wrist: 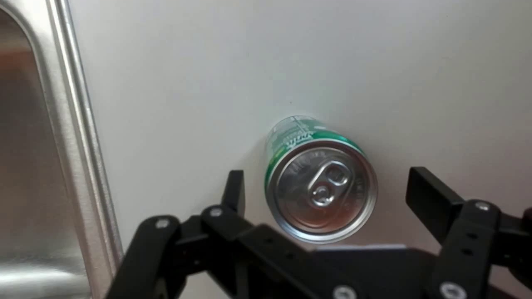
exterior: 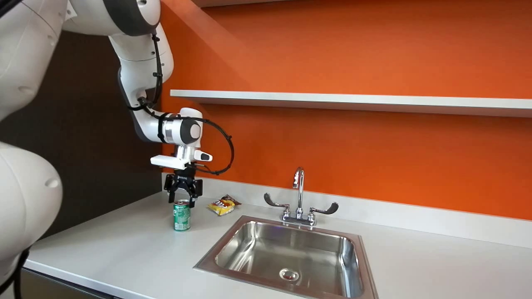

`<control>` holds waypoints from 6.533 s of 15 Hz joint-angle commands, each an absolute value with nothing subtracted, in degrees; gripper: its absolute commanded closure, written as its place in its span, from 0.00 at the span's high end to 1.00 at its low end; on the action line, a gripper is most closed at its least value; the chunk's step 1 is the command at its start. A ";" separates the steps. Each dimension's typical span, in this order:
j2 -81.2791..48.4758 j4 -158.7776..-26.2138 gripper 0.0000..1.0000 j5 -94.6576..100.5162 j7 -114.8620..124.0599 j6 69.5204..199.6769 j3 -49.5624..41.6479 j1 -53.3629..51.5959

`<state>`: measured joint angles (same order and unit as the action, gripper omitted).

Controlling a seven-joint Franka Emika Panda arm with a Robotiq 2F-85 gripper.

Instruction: Put the green can in the sink

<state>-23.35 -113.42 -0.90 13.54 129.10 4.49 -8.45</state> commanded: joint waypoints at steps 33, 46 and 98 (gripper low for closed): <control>-16.06 -114.92 0.38 -8.78 12.86 127.74 2.71 -4.82; -14.88 -119.83 0.38 -17.51 11.77 130.16 -3.60 4.61; -38.41 -110.04 0.38 -20.03 18.95 137.84 -10.54 10.20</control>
